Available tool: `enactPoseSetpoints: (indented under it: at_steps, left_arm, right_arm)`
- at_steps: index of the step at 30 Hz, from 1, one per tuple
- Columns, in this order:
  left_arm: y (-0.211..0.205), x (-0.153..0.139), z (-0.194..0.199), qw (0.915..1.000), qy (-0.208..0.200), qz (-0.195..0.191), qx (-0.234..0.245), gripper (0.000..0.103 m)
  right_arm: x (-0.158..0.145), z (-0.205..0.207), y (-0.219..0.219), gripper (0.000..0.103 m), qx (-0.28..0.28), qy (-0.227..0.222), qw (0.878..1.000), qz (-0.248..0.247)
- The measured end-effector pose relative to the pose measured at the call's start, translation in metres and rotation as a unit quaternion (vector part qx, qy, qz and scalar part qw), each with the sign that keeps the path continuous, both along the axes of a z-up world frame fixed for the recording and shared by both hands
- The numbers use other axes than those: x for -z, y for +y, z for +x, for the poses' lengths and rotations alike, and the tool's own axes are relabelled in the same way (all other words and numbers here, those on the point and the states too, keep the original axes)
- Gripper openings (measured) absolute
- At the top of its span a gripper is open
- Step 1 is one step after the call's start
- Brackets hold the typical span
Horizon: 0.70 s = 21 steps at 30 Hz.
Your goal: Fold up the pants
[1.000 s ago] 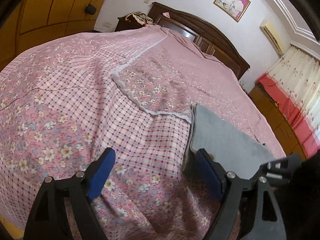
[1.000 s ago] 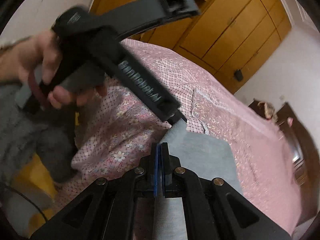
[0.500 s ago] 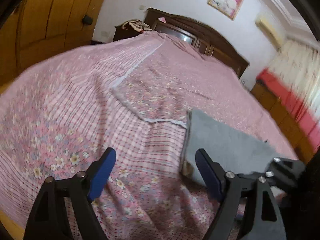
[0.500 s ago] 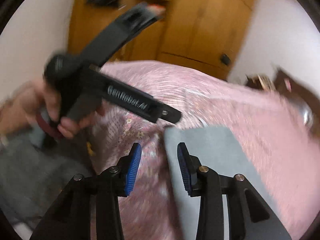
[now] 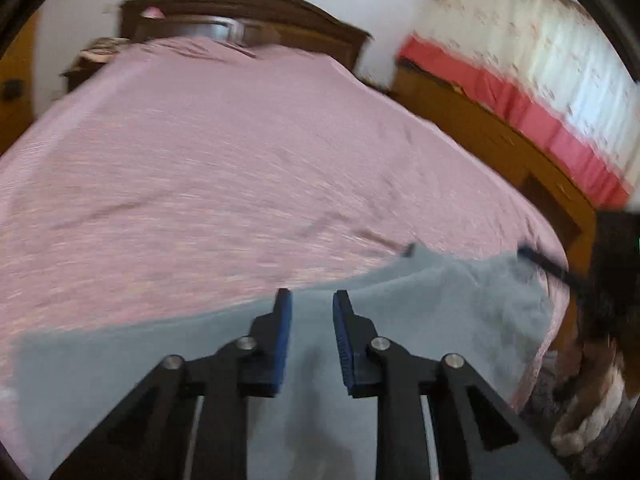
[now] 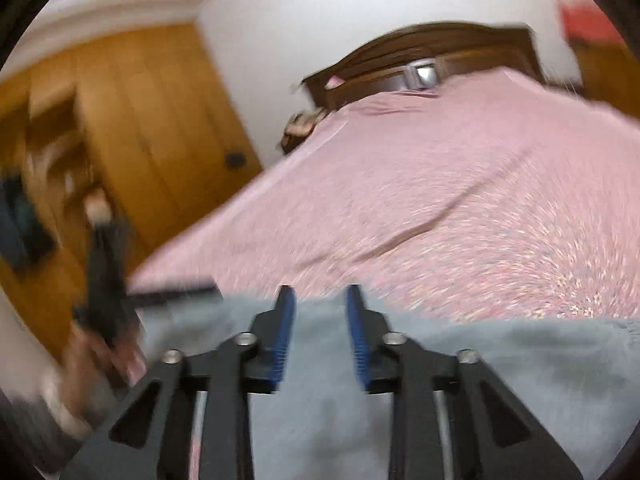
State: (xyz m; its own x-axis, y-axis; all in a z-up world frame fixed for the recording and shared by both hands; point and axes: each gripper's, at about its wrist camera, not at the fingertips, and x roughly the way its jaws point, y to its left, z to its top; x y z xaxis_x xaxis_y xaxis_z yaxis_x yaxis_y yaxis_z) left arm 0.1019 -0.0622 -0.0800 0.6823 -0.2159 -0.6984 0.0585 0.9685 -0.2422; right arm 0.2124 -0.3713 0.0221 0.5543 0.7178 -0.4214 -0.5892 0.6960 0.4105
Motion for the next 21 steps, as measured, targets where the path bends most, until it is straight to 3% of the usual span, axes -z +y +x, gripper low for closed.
enactPoseSetpoints:
  at_steps: [2, 3, 4, 6, 7, 8, 9, 11, 12, 17, 21]
  left_arm:
    - [-0.018, 0.031, 0.021, 0.9968, 0.039, 0.064, -0.025, 0.010]
    - [-0.017, 0.043, 0.021, 0.9959, 0.043, 0.072, -0.034, 0.008]
    - [-0.010, 0.049, 0.019, 0.9967, 0.031, 0.057, -0.049, 0.004]
    - [0.003, 0.046, 0.017, 0.9920, 0.034, 0.071, -0.099, 0.004]
    - [0.006, 0.044, 0.016, 0.9859, 0.027, 0.109, -0.125, 0.003]
    - [0.012, 0.048, 0.016, 0.9705, 0.028, 0.170, -0.169, 0.003]
    - [0.017, 0.052, 0.017, 0.9687, 0.032, 0.170, -0.178, 0.003]
    - [0.034, 0.053, 0.013, 0.9780, 0.029, 0.106, -0.177, 0.003]
    - [0.037, 0.050, 0.011, 0.9797, 0.022, 0.092, -0.177, 0.003]
    - [0.026, 0.034, -0.007, 0.9864, -0.011, 0.080, -0.143, 0.006]
    - [0.007, 0.025, -0.024, 0.9933, -0.010, 0.075, -0.088, 0.011]
  right_arm:
    - [0.040, 0.027, -0.016, 0.024, 0.020, 0.053, 0.998, -0.015]
    - [0.058, 0.034, -0.020, 0.007, 0.034, 0.071, 0.996, -0.041]
    - [0.085, 0.036, -0.030, 0.000, 0.048, 0.090, 0.994, -0.048]
    - [0.078, 0.035, -0.039, 0.000, 0.060, 0.089, 0.994, -0.013]
    - [0.072, 0.031, -0.037, 0.002, 0.065, 0.078, 0.994, -0.026]
    - [0.067, 0.024, -0.035, 0.006, 0.066, 0.054, 0.995, -0.043]
    - [0.066, 0.016, -0.033, 0.010, 0.058, 0.039, 0.996, -0.053]
    - [0.063, 0.001, -0.031, 0.016, 0.053, 0.030, 0.996, -0.070]
    - [0.058, -0.005, -0.027, 0.017, 0.046, 0.019, 0.996, -0.076]
    - [0.039, -0.004, 0.007, 0.019, -0.006, -0.023, 0.997, -0.070]
    - [0.046, 0.001, 0.033, 0.020, -0.045, 0.004, 0.996, -0.078]
